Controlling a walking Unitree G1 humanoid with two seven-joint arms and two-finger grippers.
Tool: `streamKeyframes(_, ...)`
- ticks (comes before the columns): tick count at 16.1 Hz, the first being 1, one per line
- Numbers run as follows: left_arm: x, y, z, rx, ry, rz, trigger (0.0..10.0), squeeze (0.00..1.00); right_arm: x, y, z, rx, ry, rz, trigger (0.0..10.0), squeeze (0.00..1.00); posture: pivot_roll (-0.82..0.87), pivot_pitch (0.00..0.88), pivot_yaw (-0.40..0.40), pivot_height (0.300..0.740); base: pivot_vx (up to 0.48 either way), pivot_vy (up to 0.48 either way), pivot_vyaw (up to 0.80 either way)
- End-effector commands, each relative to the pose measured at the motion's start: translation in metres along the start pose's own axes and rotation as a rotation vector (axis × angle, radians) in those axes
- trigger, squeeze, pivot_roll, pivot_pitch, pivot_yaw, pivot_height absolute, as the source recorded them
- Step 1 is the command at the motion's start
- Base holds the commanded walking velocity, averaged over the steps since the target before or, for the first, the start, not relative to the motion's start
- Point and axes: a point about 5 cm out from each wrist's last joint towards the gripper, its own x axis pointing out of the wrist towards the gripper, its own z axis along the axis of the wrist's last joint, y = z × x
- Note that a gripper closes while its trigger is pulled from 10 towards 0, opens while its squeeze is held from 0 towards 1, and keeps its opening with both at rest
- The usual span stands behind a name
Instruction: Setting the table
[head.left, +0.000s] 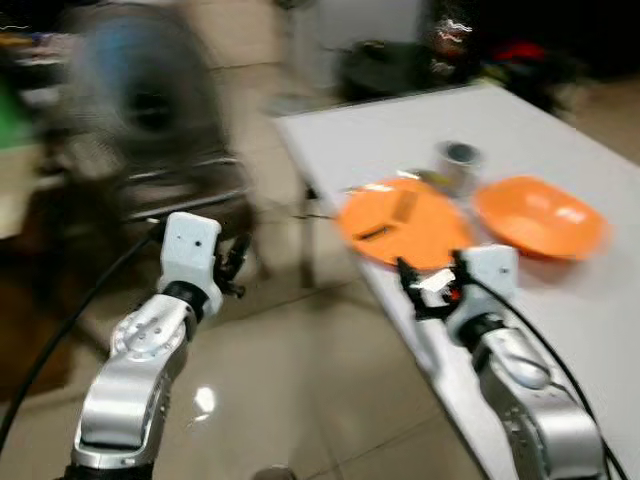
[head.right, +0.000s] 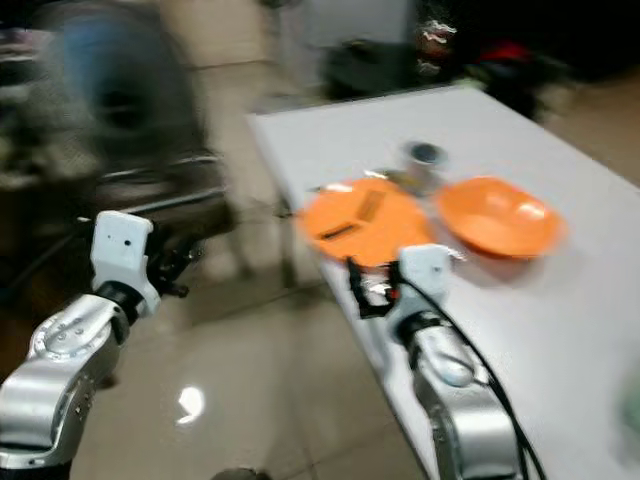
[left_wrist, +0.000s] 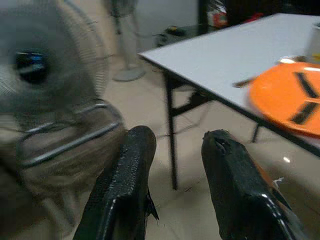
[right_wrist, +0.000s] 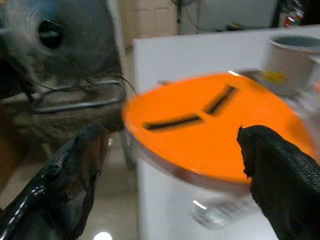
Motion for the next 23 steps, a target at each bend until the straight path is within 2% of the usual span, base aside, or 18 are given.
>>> streamKeyframes(1, -0.001, 0.004, 0.001, 0.007, -0.002, 0.022, 10.0, 0.00, 0.003, 0.006, 0.004, 0.012, -0.016, 0.023, 10.0, 1.00, 0.09, 0.000, -0.006, 0.740, 0.000, 0.000, 0.80)
streamKeyframes(3, -0.001, 0.004, 0.001, 0.007, -0.002, 0.022, 10.0, 0.00, 0.003, 0.006, 0.004, 0.012, -0.016, 0.023, 10.0, 1.00, 0.09, 0.000, -0.006, 0.740, 0.000, 0.000, 0.80)
streamKeyframes(5, 0.005, 0.007, 0.003, 0.061, -0.016, 0.039, 10.0, 0.00, 0.009, 0.005, 0.004, 0.049, -0.031, 0.012, 10.0, 1.00, 0.09, 0.000, -0.003, 0.740, 0.000, 0.000, 0.80)
streamKeyframes(10, 0.005, 0.007, 0.004, 0.080, -0.036, 0.041, 10.0, 0.00, 0.016, 0.006, 0.002, 0.046, -0.021, 0.014, 10.0, 1.00, 0.12, 0.000, -0.008, 0.740, 0.000, 0.000, 0.80)
streamKeyframes(15, 0.006, 0.011, 0.007, 0.090, -0.059, 0.041, 10.0, 0.00, 0.022, 0.013, 0.005, -0.008, -0.035, 0.056, 10.0, 1.00, 0.13, 0.000, -0.007, 0.740, 0.000, 0.000, 0.80)
streamKeyframes(19, 0.005, 0.012, 0.006, 0.073, -0.062, 0.038, 10.0, 0.00, 0.022, 0.013, 0.004, 0.022, -0.025, 0.066, 10.0, 1.00, 0.13, 0.000, -0.008, 0.740, 0.000, 0.000, 0.13)
streamKeyframes(21, 0.004, 0.012, 0.005, 0.044, -0.059, 0.033, 10.0, 0.71, 0.023, 0.016, 0.004, 0.038, -0.026, 0.104, 10.0, 1.00, 0.14, 0.000, -0.015, 0.740, 0.351, 0.000, 0.00)
streamKeyframes(22, 0.003, 0.012, 0.005, 0.044, -0.060, 0.034, 10.0, 0.94, 0.023, 0.017, 0.005, 0.019, -0.033, 0.118, 10.0, 1.00, 0.14, 0.000, -0.016, 0.740, 0.386, 0.000, 0.00)
streamKeyframes(23, 0.003, 0.012, 0.005, 0.044, -0.062, 0.031, 10.0, 0.98, 0.023, 0.018, 0.005, 0.014, -0.034, 0.125, 10.0, 1.00, 0.14, 0.000, -0.021, 0.740, 0.382, 0.000, 0.00)
